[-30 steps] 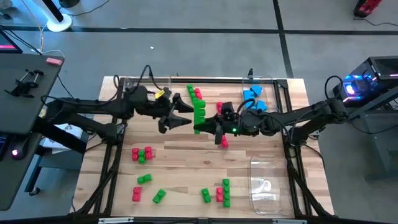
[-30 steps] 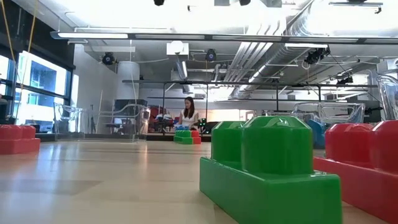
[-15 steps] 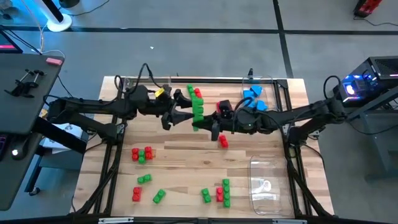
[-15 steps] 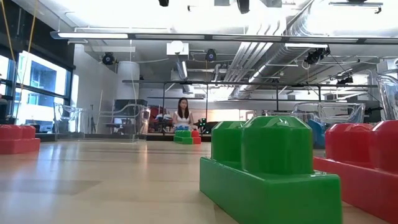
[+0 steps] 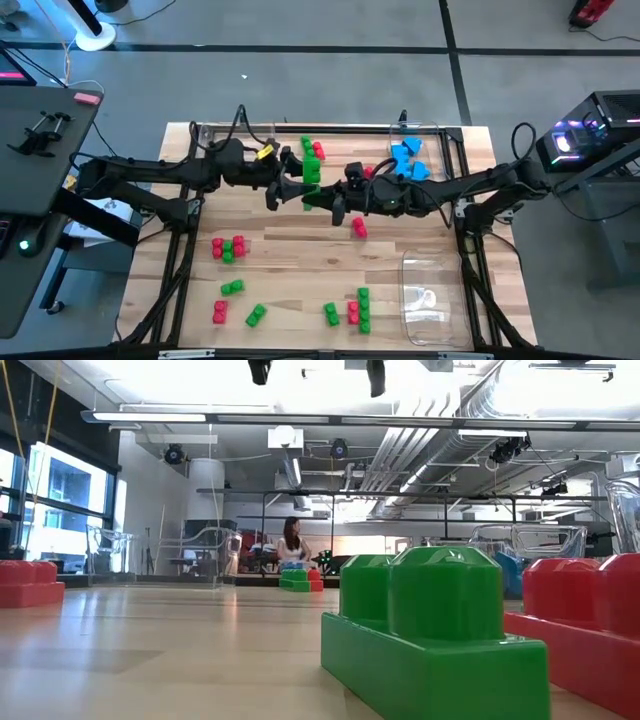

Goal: Sort blocks
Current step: Put the green game piece into the top left transparent bin

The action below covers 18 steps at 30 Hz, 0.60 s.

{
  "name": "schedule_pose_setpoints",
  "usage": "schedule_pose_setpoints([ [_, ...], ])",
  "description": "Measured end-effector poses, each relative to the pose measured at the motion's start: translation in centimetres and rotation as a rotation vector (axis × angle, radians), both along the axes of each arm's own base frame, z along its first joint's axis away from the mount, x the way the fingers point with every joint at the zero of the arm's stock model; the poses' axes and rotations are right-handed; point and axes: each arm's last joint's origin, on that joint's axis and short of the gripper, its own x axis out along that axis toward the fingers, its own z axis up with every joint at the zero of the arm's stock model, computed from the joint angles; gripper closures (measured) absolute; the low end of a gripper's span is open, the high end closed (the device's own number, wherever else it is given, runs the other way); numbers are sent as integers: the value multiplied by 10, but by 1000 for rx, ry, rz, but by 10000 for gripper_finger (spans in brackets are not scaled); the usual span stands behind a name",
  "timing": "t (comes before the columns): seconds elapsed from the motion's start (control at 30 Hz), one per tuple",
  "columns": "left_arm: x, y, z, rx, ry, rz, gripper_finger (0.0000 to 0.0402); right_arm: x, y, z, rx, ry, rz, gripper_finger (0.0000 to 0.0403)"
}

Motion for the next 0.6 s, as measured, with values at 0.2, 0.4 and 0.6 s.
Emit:
schedule_pose_setpoints([
  [0.2,0,0,-6,-10,58,8,216,0,1,-1,0,14,25,394],
  [0.4,-1,3,-6,-10,68,21,299,0,0,-2,-5,25,15,320],
  [0.6,-23,20,2,44,115,101,299,-7,-1,4,-110,49,28,218],
])
